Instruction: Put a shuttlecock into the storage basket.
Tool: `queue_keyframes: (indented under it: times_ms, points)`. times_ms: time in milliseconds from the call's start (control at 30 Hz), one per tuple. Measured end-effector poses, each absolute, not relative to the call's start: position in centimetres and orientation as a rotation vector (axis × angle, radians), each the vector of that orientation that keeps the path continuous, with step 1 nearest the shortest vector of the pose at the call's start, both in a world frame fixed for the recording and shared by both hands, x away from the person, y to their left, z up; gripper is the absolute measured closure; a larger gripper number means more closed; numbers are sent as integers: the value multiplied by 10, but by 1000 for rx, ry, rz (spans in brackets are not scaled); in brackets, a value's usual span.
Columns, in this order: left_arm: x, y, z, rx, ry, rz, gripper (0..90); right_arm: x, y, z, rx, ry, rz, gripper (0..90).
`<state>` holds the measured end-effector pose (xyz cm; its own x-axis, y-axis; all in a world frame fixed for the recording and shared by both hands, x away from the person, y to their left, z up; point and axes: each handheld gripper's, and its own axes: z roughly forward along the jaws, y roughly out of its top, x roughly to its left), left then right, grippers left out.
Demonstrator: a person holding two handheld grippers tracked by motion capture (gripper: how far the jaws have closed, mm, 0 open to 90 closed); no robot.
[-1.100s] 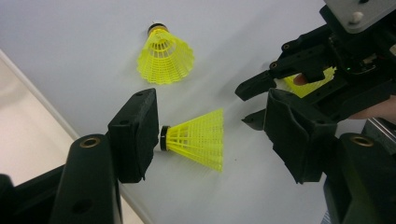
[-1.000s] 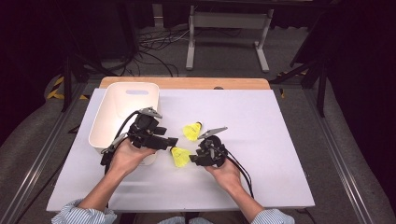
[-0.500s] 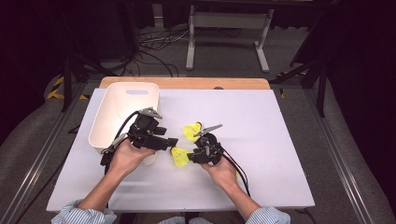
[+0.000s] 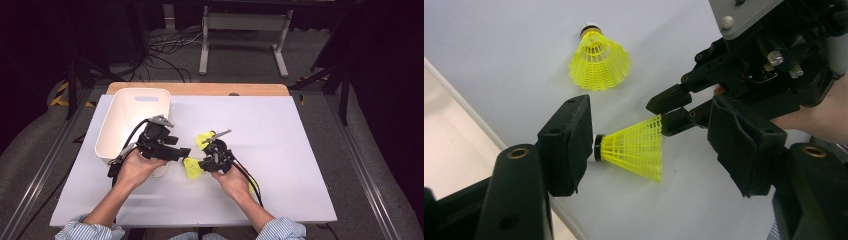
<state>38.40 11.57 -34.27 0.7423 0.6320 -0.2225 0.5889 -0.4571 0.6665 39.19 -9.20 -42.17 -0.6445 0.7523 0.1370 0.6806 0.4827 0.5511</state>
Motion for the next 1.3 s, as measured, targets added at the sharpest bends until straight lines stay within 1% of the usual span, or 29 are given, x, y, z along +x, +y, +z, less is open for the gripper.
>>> queue_keyframes:
  times_ms: [400,633,1100,1300]
  points:
    - [384,115,-343,2181,913,77,354,392,-90,-422,1232,2612,856,875]
    - [384,115,-343,2182,912,79,351,390,-90,-421,1204,2619,874,900]
    - [383,113,-343,2191,911,90,321,383,-101,-408,1159,2613,906,900]
    - [383,111,-340,2190,907,104,322,379,-110,-403,1153,2607,901,900]
